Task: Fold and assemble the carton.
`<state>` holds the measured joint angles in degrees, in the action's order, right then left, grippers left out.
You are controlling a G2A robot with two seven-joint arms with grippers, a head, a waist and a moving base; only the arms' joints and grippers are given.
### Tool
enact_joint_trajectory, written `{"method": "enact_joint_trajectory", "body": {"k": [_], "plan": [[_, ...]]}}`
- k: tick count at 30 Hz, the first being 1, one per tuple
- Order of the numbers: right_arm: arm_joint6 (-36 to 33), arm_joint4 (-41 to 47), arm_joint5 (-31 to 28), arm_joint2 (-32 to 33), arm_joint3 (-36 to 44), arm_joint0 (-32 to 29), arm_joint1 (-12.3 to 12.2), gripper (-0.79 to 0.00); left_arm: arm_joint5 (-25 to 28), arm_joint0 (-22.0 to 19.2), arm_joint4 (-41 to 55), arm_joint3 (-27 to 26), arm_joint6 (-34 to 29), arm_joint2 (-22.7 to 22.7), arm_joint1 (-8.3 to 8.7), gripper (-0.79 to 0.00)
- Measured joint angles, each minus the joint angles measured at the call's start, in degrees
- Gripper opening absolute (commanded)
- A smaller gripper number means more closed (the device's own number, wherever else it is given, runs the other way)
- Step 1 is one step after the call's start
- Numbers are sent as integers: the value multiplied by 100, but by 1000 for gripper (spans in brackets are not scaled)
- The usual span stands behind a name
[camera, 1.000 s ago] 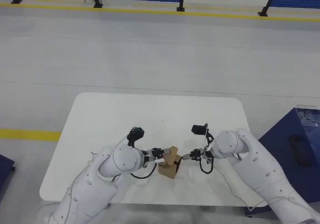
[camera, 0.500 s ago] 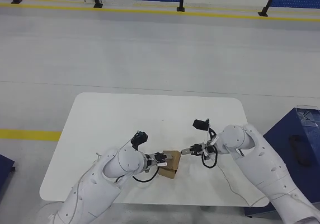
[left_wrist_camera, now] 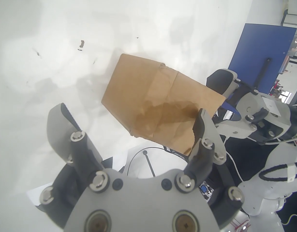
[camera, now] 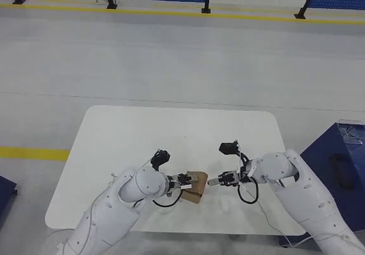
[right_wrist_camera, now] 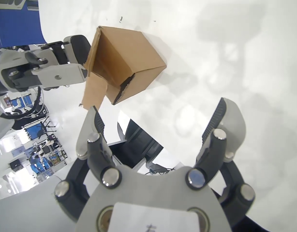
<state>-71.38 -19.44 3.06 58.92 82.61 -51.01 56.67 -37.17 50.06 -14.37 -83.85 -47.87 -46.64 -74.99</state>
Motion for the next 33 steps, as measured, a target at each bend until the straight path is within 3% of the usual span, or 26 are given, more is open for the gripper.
{"method": "enact_joint_trajectory", "body": {"k": [7, 33], "plan": [[245, -243, 282, -199, -7, 51, 54, 0, 33, 6, 41, 13, -17, 16, -15, 0], [394, -326, 467, -585, -303, 279, 218, 0, -38, -98, -34, 246, -176, 191, -82, 0]]}}
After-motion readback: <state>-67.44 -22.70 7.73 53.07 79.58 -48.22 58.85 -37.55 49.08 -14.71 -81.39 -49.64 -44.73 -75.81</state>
